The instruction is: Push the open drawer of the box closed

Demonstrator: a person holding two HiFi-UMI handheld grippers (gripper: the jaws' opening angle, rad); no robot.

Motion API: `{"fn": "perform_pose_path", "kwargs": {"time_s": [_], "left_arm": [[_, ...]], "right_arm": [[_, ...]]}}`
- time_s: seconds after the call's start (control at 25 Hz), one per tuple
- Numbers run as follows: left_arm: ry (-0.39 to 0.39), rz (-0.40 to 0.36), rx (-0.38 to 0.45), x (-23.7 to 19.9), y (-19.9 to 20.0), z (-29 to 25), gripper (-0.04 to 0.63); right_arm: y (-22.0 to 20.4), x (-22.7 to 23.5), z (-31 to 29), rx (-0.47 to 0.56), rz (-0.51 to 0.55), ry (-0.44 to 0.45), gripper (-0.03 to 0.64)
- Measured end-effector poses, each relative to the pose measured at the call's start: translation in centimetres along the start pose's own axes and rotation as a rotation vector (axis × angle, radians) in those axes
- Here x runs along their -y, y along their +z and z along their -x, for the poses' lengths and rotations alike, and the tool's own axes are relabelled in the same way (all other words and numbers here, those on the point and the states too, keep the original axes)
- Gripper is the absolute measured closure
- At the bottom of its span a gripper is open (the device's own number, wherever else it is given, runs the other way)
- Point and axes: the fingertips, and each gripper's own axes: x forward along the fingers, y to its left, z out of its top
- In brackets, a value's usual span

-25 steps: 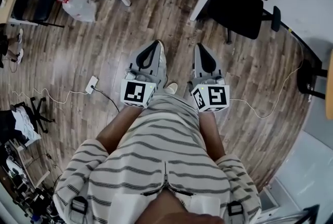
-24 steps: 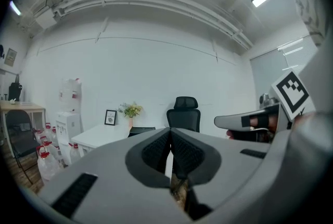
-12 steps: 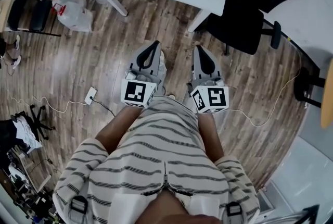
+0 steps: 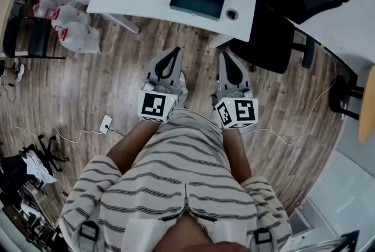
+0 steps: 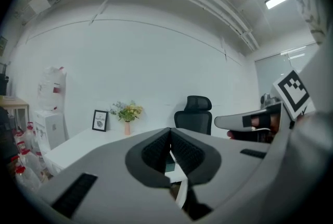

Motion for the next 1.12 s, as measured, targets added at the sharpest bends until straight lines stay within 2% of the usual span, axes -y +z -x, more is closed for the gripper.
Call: {"fn": "perform_pose_path", "kwargs": {"time_s": [0.52, 0.8, 1.12], "left_arm": [[-0.068, 0.022, -0.026, -5.3, 0.4, -8.6, 0.594], [-0.051, 0.039, -0.064, -7.1, -1.6, -11.5, 0.594], [0.008, 0.041, -0.115, -6.7, -4.3, -14.6, 0.594]], "right_arm": [[1.6, 3.9, -9.0, -0.017, -0.014, -0.084, 0.607], [0.6, 5.6, -12.6, -0.053, -0.015, -0.080, 0.607], [-0.9, 9.5, -15.5, -0.104, -0.031, -0.038, 0.607]]}}
